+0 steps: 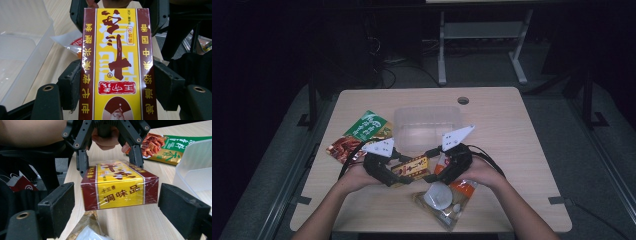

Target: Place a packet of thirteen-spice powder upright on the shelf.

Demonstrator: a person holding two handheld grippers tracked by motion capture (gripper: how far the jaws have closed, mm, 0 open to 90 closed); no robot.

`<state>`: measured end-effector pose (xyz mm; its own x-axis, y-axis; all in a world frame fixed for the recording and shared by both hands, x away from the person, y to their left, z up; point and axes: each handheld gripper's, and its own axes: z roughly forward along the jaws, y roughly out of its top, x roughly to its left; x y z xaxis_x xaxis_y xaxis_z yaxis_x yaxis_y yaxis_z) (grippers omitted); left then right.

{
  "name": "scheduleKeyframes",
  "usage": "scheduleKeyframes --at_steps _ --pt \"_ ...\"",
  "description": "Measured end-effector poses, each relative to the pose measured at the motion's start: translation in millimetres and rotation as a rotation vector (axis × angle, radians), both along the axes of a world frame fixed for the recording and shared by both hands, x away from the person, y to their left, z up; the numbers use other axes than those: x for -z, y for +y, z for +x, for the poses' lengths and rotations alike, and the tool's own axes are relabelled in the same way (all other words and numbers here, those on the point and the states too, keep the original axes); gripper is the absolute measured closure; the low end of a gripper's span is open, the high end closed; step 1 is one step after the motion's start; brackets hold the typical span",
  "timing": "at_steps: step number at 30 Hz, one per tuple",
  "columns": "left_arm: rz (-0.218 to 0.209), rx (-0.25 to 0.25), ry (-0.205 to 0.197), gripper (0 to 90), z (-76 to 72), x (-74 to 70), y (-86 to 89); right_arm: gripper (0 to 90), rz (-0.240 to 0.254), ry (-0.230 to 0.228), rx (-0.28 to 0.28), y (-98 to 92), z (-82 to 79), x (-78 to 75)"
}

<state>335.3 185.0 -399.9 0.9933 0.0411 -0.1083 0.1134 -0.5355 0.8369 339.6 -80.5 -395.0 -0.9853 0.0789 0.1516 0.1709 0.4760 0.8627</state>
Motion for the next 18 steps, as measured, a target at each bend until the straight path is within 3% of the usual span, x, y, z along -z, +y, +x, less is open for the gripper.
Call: scheduleKeyframes --at_steps 11,14,18 --pt "-0.019 0.004 -0.011 31.7 -0.7 1.1 -2.3 19.5 0.017 -0.001 -0.013 -0.9 -1.1 -1.6" --pt "-0.044 0.002 -0.014 31.7 -0.8 2.4 -3.2 21.0 0.016 -0.002 -0.013 -1.9 -1.6 -2.5" --pt "-0.113 -0.005 -0.003 31.7 -0.1 7.3 -1.4 21.1 0.041 0.002 -0.001 -3.4 -2.6 -5.2"
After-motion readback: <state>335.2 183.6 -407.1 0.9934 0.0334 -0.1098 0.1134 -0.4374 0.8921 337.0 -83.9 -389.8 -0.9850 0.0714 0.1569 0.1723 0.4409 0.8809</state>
